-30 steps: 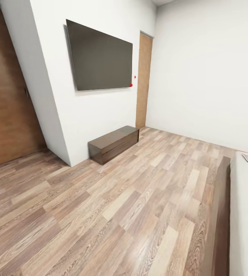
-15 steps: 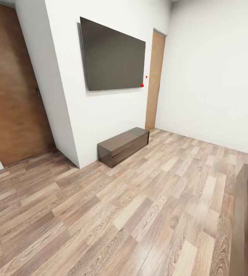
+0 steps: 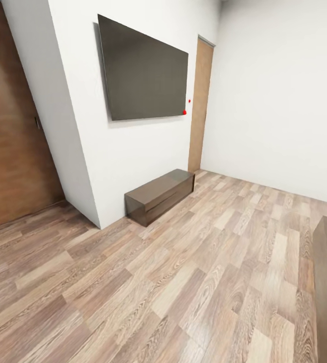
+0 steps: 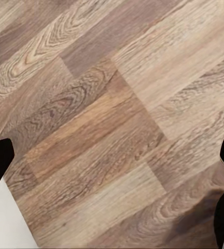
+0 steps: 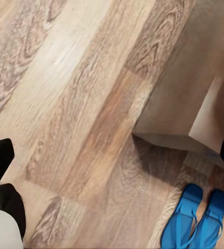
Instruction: In the bedroom, move the book from the bed onto either nightstand, and place the two sandals side by side next to the bed.
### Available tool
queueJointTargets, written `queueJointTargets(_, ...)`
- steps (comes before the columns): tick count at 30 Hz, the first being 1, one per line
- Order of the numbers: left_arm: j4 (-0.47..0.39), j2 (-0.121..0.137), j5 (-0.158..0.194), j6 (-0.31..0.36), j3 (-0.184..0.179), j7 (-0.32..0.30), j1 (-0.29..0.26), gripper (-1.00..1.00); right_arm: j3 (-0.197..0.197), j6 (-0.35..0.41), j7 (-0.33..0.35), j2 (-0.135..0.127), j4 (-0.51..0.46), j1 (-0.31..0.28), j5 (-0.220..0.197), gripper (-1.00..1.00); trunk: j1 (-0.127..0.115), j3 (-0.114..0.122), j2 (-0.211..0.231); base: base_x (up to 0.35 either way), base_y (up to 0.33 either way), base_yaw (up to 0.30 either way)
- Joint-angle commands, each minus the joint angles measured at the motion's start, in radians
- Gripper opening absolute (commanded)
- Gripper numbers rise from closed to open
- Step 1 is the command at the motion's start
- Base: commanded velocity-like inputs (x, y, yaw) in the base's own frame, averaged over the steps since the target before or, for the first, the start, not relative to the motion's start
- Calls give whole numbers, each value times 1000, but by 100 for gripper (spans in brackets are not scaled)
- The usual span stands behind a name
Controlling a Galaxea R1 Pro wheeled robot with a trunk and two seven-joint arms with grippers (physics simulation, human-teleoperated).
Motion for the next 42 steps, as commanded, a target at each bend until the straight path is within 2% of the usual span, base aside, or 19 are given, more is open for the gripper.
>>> queueJointTargets(1,0,0,10,-2,-4,-6,0,100,-2,-6,-1,0,4,-2,-1,100,0,-1,0,273,201,-229)
queueJointTargets(10,0,0,11,-1,-4,-7,0,100,-2,-6,-1,0,4,-2,0,100,0,-1,0,172,129,-264)
queueJointTargets(28,0,0,10,0,-15,-7,0,100,-1,-6,0,1,4,-2,2,100,0,-1,0,25,19,-260)
queueJointTargets(42,0,0,10,0,-19,-7,0,100,0,-6,1,11,4,-2,5,100,-53,43,98,2,2,-66)
